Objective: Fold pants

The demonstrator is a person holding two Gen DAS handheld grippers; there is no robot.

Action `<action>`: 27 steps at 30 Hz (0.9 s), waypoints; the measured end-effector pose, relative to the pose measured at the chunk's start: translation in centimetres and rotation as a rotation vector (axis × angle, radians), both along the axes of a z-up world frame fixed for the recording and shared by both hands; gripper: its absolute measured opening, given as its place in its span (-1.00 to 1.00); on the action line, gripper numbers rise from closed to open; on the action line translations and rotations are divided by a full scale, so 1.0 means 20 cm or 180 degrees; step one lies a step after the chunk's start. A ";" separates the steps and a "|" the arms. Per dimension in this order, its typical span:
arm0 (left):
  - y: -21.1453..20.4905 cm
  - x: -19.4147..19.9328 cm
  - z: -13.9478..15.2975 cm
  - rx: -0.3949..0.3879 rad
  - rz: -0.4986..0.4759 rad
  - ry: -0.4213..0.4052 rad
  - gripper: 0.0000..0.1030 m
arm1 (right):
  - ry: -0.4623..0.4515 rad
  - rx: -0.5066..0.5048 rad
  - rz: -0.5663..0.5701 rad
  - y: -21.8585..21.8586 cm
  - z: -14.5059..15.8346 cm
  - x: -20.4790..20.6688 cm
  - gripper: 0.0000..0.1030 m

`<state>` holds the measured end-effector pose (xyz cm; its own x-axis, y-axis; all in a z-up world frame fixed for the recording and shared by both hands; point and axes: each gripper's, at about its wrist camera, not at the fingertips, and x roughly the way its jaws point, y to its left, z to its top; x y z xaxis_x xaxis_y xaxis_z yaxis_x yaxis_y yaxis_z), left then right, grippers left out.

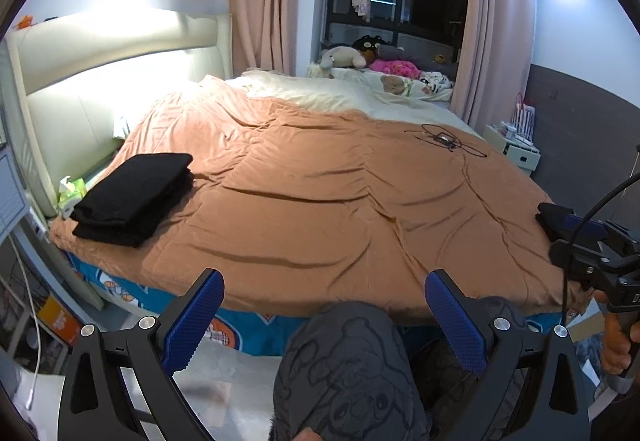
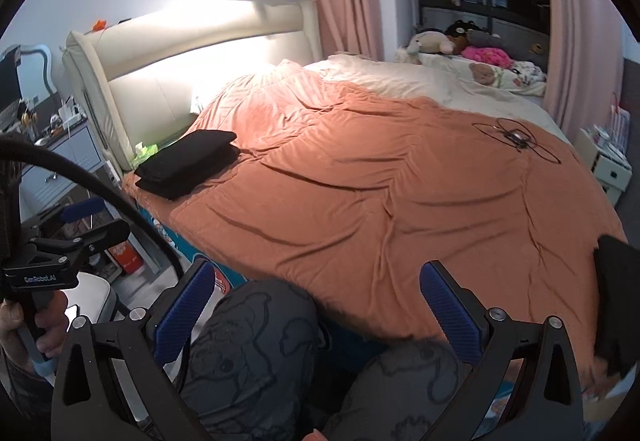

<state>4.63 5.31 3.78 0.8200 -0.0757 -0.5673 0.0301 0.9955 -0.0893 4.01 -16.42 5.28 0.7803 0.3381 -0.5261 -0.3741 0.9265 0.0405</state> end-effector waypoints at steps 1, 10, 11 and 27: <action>-0.01 -0.02 -0.01 -0.0007 -0.0001 -0.0009 0.97 | -0.0006 0.0009 -0.0031 -0.01 -0.01 -0.02 1.00; -0.02 -0.24 -0.08 0.0052 0.0031 -0.0048 0.98 | -0.0107 0.0050 -0.0283 -0.07 -0.07 -0.22 1.00; -0.02 -0.26 -0.08 0.0051 0.0039 -0.0046 0.99 | -0.0130 0.0060 -0.0315 -0.07 -0.07 -0.24 1.00; -0.08 -0.38 -0.12 0.0055 -0.0023 -0.0113 0.99 | -0.0153 0.0144 -0.0541 -0.02 -0.21 -0.41 1.00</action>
<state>-2.94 3.62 1.39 0.8391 -0.0720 -0.5392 0.0401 0.9967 -0.0708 -4.16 -16.91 1.07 0.8521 0.2217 -0.4741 -0.2149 0.9742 0.0693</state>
